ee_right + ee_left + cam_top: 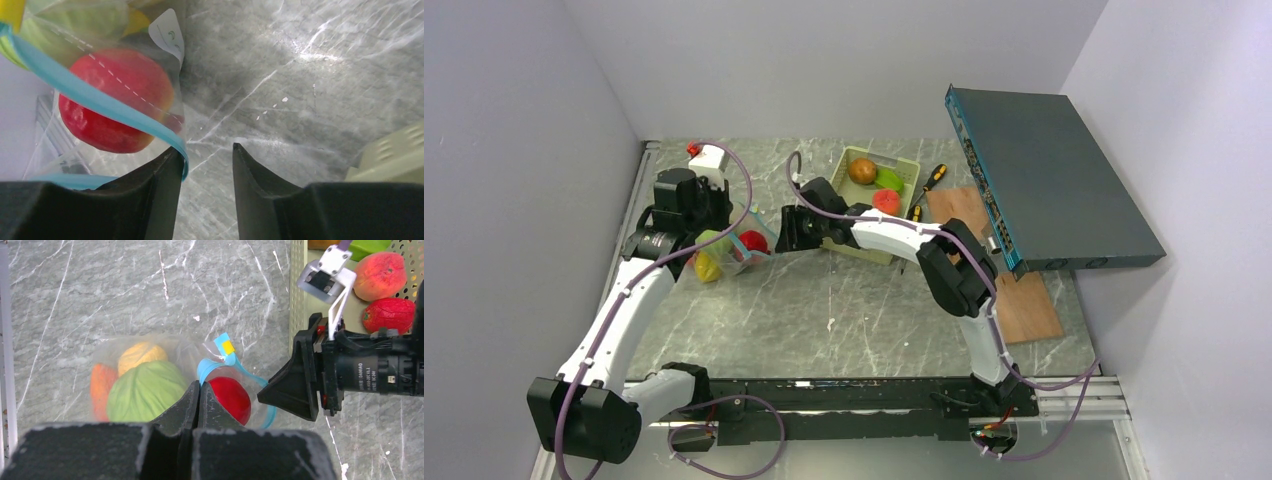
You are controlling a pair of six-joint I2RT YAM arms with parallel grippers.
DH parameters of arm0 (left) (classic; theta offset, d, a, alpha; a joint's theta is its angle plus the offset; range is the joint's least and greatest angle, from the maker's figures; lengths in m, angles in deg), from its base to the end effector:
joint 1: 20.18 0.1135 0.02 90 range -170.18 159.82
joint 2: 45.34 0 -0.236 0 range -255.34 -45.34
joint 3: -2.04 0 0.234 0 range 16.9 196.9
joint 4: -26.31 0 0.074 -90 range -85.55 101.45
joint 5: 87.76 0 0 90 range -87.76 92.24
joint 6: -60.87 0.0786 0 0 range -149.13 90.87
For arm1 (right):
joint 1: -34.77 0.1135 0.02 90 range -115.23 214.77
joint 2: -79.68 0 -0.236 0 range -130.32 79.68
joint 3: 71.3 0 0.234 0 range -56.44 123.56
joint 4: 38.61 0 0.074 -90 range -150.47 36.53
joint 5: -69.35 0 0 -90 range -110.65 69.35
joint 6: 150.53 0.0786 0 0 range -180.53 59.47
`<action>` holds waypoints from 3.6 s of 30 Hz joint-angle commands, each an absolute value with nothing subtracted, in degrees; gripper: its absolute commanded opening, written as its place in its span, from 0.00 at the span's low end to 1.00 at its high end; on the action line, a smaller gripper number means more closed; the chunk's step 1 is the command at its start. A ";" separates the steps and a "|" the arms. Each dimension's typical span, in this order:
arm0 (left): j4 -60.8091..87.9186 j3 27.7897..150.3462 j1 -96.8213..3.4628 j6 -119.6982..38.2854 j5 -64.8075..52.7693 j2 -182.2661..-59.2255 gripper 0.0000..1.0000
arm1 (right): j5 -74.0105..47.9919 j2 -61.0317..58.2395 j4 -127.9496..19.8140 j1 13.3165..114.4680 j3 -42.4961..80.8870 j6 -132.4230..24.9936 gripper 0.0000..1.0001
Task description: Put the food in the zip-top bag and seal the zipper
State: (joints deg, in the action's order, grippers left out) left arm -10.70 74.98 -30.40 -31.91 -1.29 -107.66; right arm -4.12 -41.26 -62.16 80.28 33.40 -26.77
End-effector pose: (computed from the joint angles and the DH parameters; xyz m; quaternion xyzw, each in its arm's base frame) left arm 0.2717 -0.0539 0.2979 0.0713 0.8466 -0.0856 0.5204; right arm 0.3210 0.3586 0.1549 -0.1524 0.8852 0.3681 0.2403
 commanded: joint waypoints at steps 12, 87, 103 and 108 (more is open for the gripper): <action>-9.13 75.13 -30.72 -32.58 1.21 -103.71 0.00 | 3.36 -37.00 -56.43 80.91 43.60 -19.65 0.00; -9.03 73.49 -30.86 -36.16 16.41 -103.08 0.00 | -31.47 -17.94 -78.46 83.11 43.75 -45.80 0.74; -8.93 73.19 -30.90 -35.96 16.74 -102.91 0.00 | -59.60 -22.68 -86.54 78.14 38.47 -48.83 0.76; -8.72 73.14 -30.90 -35.96 16.74 -102.86 0.00 | -58.94 -28.11 -89.35 76.74 40.53 -49.00 0.80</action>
